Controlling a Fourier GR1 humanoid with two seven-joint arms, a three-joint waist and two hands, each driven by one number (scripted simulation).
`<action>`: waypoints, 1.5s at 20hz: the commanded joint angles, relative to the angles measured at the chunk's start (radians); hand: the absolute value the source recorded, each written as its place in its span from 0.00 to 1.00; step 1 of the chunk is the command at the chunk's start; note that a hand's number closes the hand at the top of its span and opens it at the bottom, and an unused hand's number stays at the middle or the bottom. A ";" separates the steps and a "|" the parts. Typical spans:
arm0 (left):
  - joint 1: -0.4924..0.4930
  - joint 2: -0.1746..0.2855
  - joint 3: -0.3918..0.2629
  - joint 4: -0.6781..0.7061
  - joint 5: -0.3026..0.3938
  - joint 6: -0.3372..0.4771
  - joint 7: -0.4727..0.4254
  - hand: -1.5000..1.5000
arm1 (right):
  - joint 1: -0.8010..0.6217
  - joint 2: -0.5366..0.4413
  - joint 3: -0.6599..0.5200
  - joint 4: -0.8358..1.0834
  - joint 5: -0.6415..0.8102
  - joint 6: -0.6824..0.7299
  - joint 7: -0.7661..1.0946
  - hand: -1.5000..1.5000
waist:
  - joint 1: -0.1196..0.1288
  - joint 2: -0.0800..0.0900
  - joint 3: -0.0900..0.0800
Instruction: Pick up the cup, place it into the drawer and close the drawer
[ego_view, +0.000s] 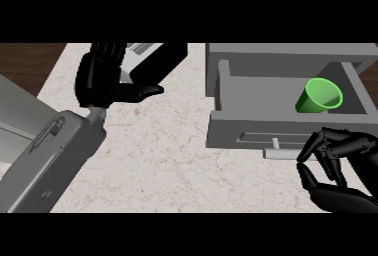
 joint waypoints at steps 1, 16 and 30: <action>0.183 0.078 0.036 -0.149 0.024 -0.058 -0.003 0.00 | -0.002 0.037 0.096 0.045 0.179 -0.045 -0.034 1.00 | 0.003 0.003 0.000; 0.452 0.170 0.171 -0.271 0.037 -0.223 -0.033 0.00 | -0.143 0.007 0.297 0.549 0.733 -0.248 -0.368 0.00 | -0.013 0.009 0.001; 0.579 0.166 0.318 -0.301 0.000 -0.386 0.001 0.00 | -0.474 0.077 0.185 1.160 0.836 -0.333 -0.485 0.00 | -0.015 0.008 0.001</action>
